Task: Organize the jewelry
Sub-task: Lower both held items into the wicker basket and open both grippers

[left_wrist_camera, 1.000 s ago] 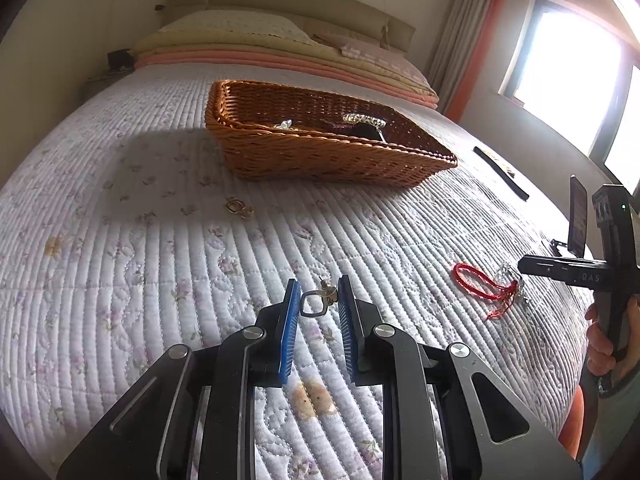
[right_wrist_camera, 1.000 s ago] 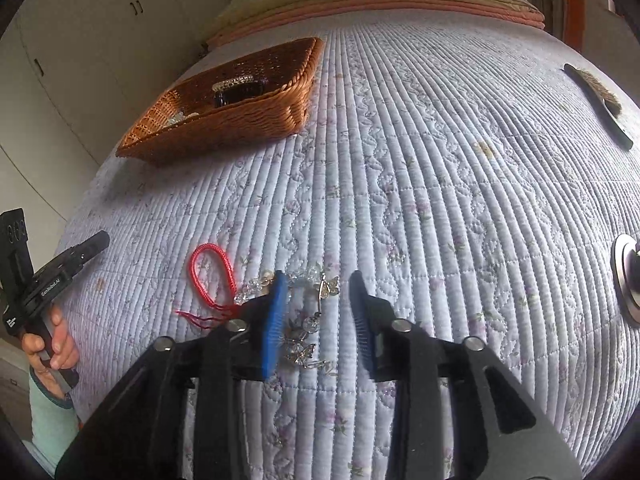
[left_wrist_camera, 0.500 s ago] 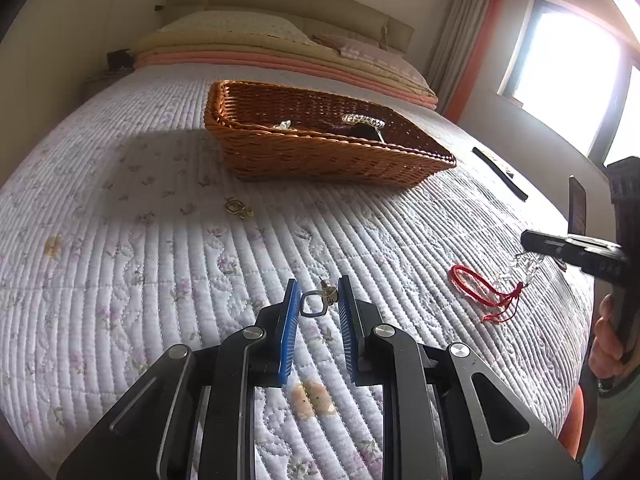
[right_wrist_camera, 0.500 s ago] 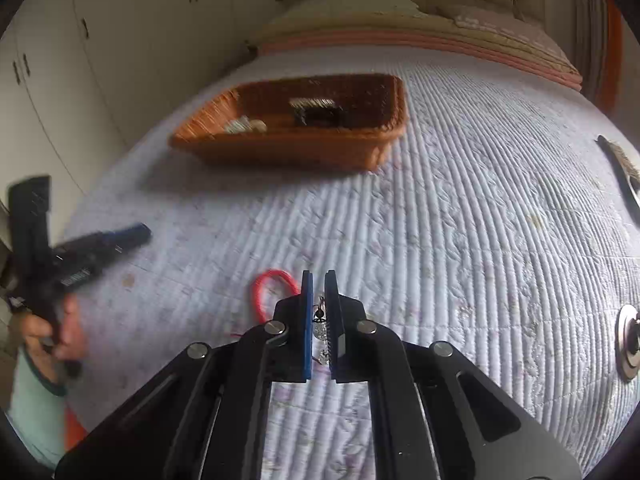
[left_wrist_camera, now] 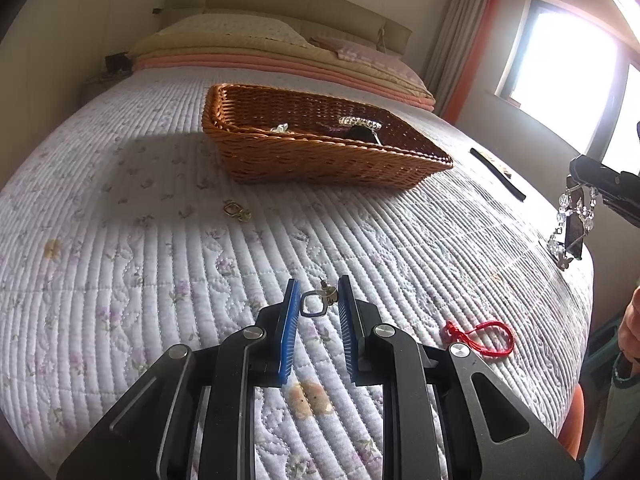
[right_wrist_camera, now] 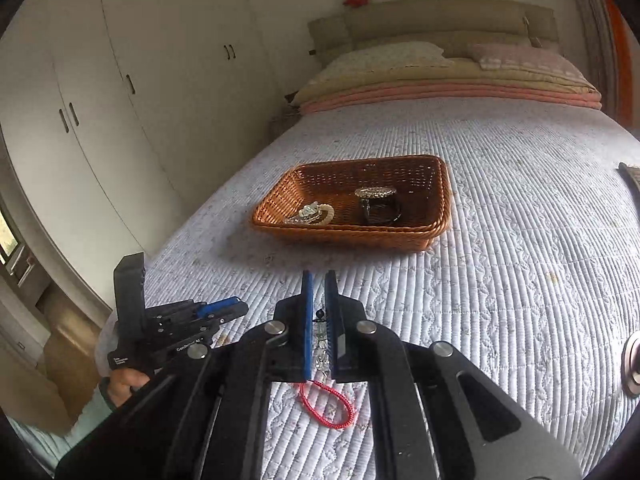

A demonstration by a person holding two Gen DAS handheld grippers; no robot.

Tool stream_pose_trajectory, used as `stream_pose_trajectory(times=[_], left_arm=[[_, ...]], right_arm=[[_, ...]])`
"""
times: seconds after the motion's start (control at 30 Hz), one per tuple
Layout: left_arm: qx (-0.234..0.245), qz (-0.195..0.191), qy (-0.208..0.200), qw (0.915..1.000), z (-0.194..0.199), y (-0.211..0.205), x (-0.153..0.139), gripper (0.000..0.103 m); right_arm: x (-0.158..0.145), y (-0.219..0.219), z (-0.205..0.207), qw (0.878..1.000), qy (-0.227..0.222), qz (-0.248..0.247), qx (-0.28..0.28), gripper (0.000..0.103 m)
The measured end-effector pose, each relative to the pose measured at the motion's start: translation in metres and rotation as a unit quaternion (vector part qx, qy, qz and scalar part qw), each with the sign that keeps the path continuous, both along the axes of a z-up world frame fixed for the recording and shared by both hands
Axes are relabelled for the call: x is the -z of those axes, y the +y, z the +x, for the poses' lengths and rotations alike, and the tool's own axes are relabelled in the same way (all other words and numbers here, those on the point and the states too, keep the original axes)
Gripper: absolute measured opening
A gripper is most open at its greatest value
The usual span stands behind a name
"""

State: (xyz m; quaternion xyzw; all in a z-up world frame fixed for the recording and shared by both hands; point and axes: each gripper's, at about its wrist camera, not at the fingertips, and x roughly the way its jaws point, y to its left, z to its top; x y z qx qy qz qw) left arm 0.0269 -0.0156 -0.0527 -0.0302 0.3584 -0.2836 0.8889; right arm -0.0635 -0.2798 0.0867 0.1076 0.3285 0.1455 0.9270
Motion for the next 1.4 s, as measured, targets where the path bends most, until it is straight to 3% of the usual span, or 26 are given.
stream_pose_trajectory(times=[0.4, 0.57, 0.77, 0.97, 1.13, 1.4], left_arm=[[-0.002, 0.026, -0.051, 0.9983, -0.014, -0.009, -0.016, 0.018], [0.001, 0.013, -0.101, 0.9948, -0.007, -0.014, -0.063, 0.018], [-0.002, 0.01, -0.147, 0.9891, 0.034, -0.035, -0.116, 0.018], [-0.015, 0.0, -0.097, 0.9952, 0.105, -0.055, -0.104, 0.018], [0.009, -0.052, -0.02, 0.9984, 0.143, -0.049, -0.072, 0.018], [0.002, -0.044, 0.009, 0.999, 0.164, -0.046, -0.046, 0.018]], right_arm=[[0.026, -0.01, 0.015, 0.999, 0.022, 0.027, 0.006, 0.004], [0.004, -0.006, 0.034, 1.0, -0.009, 0.018, 0.001, 0.004], [-0.025, -0.001, 0.088, 0.999, -0.04, 0.002, 0.009, 0.004], [-0.019, 0.006, 0.158, 1.0, -0.019, -0.006, 0.011, 0.004], [-0.002, 0.026, 0.205, 1.0, 0.008, -0.018, -0.004, 0.004], [0.034, 0.054, 0.247, 0.997, 0.055, -0.044, -0.006, 0.004]])
